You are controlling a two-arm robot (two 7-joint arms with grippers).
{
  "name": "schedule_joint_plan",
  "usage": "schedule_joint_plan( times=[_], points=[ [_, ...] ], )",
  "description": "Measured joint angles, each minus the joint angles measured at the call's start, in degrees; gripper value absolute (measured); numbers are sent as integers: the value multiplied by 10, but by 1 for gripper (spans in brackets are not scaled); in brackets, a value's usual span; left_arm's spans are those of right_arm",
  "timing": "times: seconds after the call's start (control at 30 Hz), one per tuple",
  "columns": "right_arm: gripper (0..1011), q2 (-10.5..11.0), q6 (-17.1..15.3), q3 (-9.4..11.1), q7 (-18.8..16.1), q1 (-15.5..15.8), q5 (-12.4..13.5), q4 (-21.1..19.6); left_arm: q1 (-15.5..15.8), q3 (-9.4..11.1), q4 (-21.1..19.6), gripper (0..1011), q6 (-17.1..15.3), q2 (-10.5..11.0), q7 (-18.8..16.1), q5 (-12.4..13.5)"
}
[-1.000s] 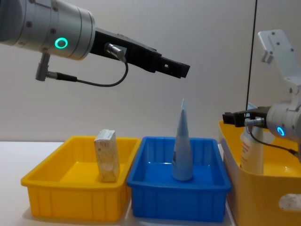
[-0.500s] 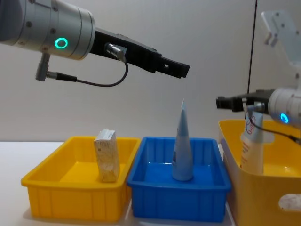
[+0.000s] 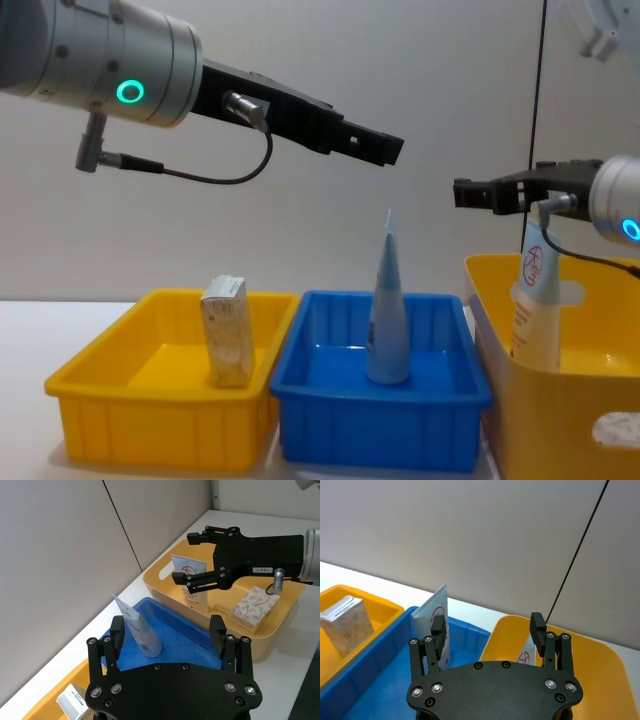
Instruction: Bimanual collaborative sorting of washing and personal care products
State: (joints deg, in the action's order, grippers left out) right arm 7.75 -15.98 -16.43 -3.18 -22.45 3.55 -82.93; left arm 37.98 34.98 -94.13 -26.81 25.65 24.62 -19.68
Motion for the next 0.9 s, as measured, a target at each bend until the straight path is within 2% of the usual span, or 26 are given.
schedule_joint_plan(
  times=[0.47, 0.9],
  points=[
    [1003, 26, -3, 10, -34, 23, 5, -22, 0, 0, 0, 1001, 0, 0, 0, 0],
    [1003, 47, 16, 21, -88, 31, 27, -29, 0, 0, 0, 1001, 0, 0, 0, 0]
  ],
)
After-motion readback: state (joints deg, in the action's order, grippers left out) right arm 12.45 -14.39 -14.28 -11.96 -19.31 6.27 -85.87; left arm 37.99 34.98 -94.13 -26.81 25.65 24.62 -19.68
